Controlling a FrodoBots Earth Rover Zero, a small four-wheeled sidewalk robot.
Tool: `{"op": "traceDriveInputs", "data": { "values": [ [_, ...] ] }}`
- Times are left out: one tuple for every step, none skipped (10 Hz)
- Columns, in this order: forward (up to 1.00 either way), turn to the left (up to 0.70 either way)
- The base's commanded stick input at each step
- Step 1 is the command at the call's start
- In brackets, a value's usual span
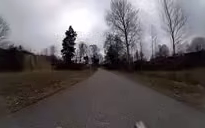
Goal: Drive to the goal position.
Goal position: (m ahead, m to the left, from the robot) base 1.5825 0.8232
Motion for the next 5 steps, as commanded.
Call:
{"op": "traceDriveInputs", "data": {
  "values": [
    [0.7,0.0],
    [0.7,0.0],
    [0.73,-0.07],
    [0.78,-0.17],
    [0.82,-0.28]
  ]
}}
